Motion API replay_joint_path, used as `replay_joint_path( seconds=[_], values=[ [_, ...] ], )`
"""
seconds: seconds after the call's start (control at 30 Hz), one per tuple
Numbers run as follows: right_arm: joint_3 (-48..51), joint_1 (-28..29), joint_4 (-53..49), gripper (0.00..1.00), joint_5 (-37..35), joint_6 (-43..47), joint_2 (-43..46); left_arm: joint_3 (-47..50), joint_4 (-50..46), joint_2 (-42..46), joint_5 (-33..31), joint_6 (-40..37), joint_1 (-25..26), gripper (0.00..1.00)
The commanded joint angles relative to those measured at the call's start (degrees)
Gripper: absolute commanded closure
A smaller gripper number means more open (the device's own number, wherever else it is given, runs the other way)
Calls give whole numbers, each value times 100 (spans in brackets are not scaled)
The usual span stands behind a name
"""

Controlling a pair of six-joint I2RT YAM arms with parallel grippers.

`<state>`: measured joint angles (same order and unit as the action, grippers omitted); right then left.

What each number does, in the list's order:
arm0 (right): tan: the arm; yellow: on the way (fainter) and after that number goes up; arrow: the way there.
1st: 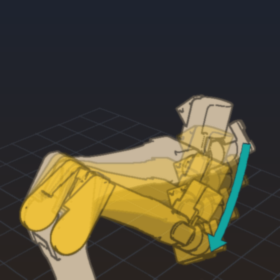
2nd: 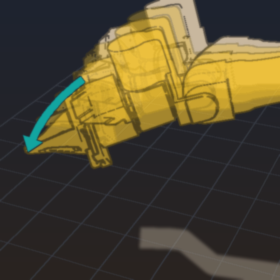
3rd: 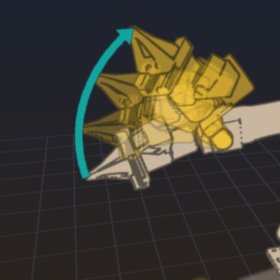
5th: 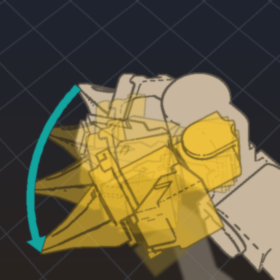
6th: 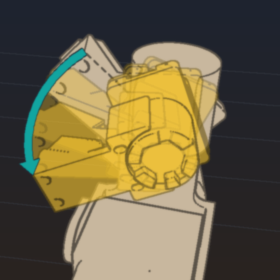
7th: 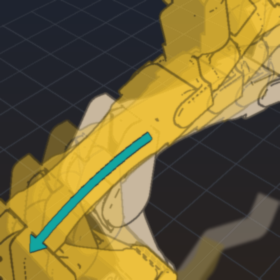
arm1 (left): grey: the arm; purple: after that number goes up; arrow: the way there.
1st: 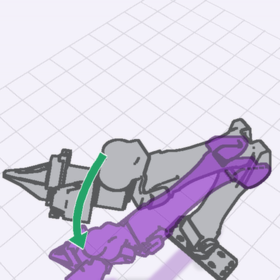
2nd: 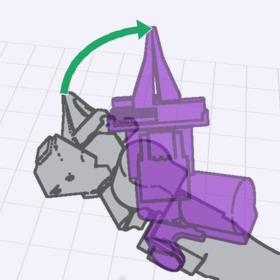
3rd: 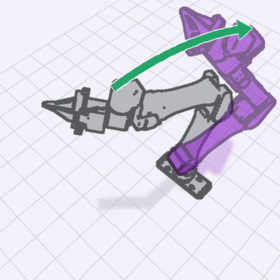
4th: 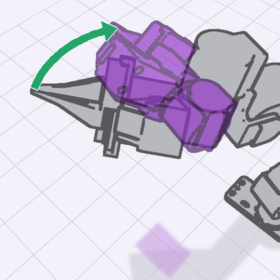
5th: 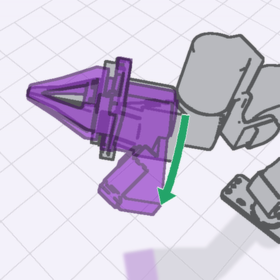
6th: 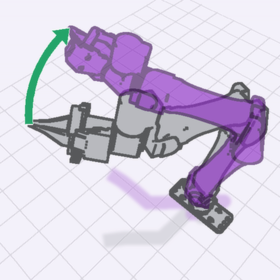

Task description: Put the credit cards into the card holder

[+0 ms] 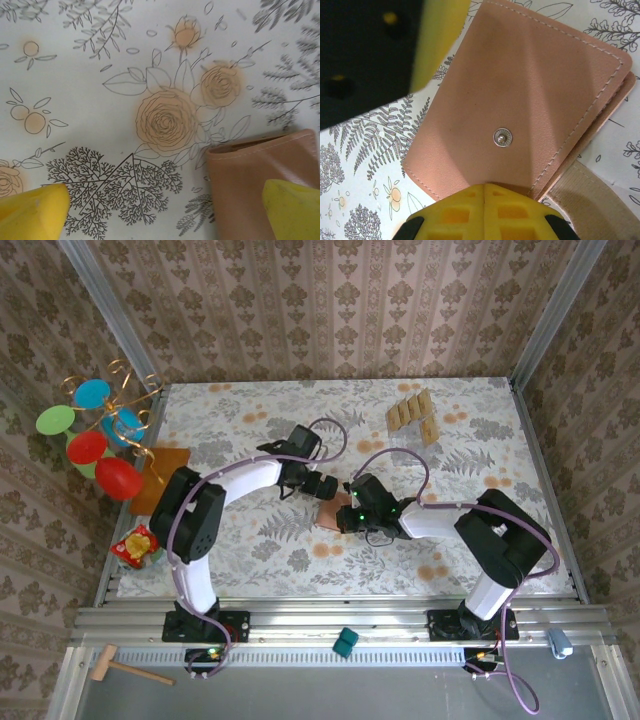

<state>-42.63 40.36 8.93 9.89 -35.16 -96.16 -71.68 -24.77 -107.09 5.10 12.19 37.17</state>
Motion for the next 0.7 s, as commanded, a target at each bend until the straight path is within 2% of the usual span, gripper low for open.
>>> replay_joint_path(
  seconds=[0.0, 0.3, 0.47, 0.5, 0.67],
  values=[
    [124, -27, 26, 100, 48, -84, -148, -162, -125, -107, -127, -208, 54, 0],
    [97, -36, 23, 100, 109, -77, -214, -158, 17, -354, -237, -181, 62, 0],
    [5, -83, -133, 100, 242, -86, -98, 25, 34, -374, -526, -120, 145, 0],
    [-15, -122, -189, 99, 299, -120, 27, 91, 43, -383, -600, -61, 158, 0],
    [-158, -417, -853, 78, 435, -161, 928, 356, 95, -381, -757, 249, 182, 0]
  ],
)
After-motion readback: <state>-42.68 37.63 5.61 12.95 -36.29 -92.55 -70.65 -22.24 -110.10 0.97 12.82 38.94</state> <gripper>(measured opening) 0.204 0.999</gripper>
